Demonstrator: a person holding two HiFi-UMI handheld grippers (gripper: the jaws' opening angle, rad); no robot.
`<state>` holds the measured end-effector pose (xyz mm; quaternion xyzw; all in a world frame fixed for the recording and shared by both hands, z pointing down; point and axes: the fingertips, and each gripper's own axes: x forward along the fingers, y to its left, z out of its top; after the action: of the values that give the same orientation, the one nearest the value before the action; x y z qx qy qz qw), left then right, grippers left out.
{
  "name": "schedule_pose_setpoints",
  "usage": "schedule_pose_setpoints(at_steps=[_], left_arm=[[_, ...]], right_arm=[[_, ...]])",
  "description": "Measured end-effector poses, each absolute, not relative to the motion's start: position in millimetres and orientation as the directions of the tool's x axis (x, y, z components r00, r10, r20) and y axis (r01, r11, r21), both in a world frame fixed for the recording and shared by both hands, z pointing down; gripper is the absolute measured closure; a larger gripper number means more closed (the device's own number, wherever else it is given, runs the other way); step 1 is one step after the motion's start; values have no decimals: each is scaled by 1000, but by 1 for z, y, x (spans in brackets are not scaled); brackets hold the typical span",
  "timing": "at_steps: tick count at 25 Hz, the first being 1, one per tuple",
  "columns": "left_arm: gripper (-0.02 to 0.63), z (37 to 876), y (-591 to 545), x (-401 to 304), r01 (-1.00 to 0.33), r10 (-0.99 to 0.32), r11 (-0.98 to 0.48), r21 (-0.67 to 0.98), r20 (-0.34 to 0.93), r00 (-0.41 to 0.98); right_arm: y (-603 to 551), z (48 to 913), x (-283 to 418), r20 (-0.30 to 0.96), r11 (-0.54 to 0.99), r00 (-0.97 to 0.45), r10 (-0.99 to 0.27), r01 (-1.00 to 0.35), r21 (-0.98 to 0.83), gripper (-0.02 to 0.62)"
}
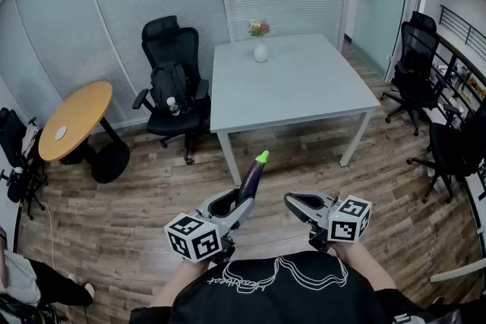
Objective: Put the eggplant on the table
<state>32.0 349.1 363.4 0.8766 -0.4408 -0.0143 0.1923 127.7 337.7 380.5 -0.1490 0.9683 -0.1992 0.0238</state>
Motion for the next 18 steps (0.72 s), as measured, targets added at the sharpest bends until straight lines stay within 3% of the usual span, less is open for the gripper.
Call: schedule_pose_setpoints(at_steps=[12,18], left_arm=[[403,364,348,64,-753,-755,-568,334,153,637],[403,373,336,63,-744,-746,-567,354,162,645]], right_arm=[[332,373,158,-62,846,-942,-329,-265,-462,588],[319,385,157,-18,832,-934,-357,-309,-460,588]])
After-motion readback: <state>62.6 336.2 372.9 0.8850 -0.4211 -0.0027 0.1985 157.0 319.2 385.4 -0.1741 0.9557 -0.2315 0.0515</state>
